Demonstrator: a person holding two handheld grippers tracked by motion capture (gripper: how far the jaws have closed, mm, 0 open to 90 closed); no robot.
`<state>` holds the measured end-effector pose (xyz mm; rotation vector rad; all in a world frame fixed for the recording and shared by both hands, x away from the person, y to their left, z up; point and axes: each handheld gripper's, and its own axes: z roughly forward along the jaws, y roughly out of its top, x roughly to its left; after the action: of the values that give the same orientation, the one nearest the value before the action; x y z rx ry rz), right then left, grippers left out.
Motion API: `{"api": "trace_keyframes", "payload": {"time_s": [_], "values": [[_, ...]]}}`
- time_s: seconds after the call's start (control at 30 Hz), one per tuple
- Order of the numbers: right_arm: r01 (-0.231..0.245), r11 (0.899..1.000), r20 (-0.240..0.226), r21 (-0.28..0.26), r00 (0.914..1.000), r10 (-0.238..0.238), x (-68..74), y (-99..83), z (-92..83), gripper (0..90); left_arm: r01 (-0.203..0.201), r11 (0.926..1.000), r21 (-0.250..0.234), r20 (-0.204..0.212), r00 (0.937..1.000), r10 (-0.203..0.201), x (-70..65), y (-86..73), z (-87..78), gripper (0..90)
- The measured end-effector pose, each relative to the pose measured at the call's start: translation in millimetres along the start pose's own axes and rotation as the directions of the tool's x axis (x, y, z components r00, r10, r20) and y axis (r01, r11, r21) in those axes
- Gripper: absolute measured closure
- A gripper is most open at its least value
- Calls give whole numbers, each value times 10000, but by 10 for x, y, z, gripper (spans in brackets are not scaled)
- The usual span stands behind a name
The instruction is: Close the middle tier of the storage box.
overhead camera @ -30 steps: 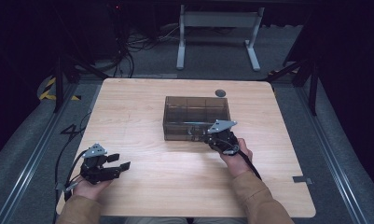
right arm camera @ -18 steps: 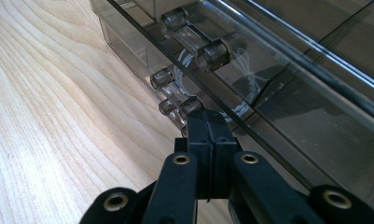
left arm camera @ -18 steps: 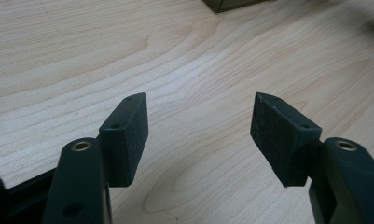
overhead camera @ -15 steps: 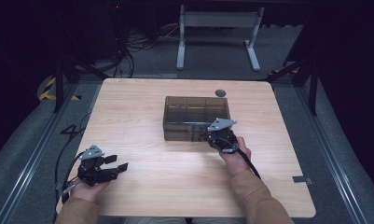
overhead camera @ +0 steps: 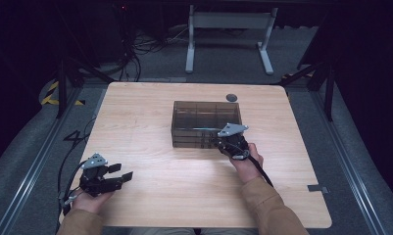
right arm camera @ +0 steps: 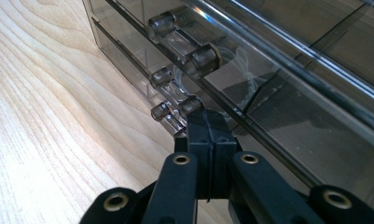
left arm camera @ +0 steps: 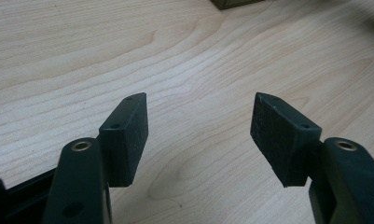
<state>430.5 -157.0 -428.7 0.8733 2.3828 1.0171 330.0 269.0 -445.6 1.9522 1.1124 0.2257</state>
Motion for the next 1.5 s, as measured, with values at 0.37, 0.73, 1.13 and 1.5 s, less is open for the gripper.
{"api": "trace_keyframes", "payload": {"time_s": [0.37, 0.73, 1.13, 1.5], "values": [[-84, 10000, 16, 40, 10000, 84, -13, -5, 5, 900, 9, 10000, 39, -5, 10000, -9, 4, -3, 0, 376], [-125, 9998, -272, 125, 9995, 128, -9, 1, -38, 868, 0, 10000, -5, 0, 10000, 0, 7, 0, -17, 376], [-366, 9990, -1356, -268, 9902, 327, -28, 67, -259, 704, 7, 10000, -79, 25, 10000, -6, 8, 8, -18, 375], [-138, 9982, -1452, -579, 9894, 52, -6, 120, -484, 630, -91, 9999, -61, 134, 9999, 92, -1, 54, 25, 375]]}}
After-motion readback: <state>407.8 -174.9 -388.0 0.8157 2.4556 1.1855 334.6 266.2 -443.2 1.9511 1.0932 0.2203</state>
